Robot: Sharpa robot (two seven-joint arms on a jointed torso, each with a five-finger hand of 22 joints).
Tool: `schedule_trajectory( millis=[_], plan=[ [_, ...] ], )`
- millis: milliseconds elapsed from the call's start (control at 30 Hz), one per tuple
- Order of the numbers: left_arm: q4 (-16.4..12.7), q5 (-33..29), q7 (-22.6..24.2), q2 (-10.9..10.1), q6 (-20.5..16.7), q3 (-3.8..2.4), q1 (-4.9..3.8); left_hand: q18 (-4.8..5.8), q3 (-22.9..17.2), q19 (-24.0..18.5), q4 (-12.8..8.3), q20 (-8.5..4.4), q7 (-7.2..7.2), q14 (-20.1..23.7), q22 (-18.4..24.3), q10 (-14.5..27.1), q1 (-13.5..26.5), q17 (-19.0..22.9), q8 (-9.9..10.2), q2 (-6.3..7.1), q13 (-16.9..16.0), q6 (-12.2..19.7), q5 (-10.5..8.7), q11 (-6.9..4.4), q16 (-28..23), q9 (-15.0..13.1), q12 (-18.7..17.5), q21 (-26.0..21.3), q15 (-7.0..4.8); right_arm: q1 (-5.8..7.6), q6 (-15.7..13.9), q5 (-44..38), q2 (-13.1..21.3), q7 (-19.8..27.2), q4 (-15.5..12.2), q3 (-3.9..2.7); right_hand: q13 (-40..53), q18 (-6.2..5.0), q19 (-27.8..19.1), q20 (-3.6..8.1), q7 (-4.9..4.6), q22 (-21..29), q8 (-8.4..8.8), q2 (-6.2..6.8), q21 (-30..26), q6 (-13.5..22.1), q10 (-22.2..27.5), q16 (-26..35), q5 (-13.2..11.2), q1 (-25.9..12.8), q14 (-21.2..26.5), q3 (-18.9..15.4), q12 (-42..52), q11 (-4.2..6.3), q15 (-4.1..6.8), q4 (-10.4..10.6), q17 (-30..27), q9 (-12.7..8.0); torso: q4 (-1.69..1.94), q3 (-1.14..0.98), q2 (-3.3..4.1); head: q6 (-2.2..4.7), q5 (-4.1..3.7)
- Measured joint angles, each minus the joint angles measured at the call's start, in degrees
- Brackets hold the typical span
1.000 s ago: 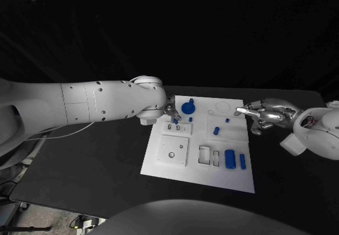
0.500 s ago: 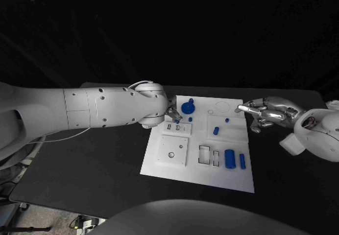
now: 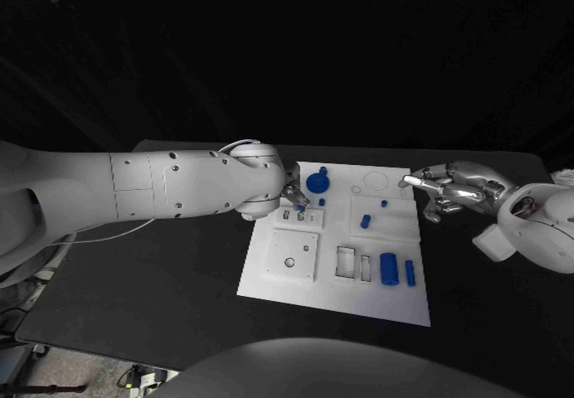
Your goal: Assemble the parts on the task board
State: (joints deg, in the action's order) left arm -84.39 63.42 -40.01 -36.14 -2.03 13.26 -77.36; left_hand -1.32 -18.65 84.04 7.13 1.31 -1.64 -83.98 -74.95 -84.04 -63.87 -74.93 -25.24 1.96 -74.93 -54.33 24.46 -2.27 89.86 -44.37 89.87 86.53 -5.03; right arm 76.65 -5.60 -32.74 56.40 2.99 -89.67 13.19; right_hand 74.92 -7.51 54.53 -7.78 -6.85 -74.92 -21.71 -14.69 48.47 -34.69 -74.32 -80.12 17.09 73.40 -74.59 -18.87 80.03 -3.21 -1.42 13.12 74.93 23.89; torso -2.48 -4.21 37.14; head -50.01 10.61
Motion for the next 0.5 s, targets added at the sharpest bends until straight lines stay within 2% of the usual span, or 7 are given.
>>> schedule_trajectory(
  millis=[500],
  plan=[
    [-0.5, -0.8, 0.0, -0.1, 0.6, 0.01, 0.07, 0.00, 0.0, 0.0, 0.2, 0.00, -0.11, 0.0, 0.0, 0.0, 0.0, 0.0, 0.0, 0.00, 0.0, 0.1, 0.00, 0.00, 0.0, 0.0, 0.0, 0.0, 0.00, -0.01, 0.0, 0.0, -0.2, 0.0, 0.1, 0.00, 0.1, 0.00, -0.3, -0.09, 0.00, 0.0, 0.00, 0.01, -0.2, 0.0, 0.1, 0.3, 0.0, 0.0, 0.5, 0.0, 0.0, -0.11, -0.11, 0.0, 0.0, 0.0, 0.00, 0.00, 0.02, 0.00, 0.20]
  ],
)
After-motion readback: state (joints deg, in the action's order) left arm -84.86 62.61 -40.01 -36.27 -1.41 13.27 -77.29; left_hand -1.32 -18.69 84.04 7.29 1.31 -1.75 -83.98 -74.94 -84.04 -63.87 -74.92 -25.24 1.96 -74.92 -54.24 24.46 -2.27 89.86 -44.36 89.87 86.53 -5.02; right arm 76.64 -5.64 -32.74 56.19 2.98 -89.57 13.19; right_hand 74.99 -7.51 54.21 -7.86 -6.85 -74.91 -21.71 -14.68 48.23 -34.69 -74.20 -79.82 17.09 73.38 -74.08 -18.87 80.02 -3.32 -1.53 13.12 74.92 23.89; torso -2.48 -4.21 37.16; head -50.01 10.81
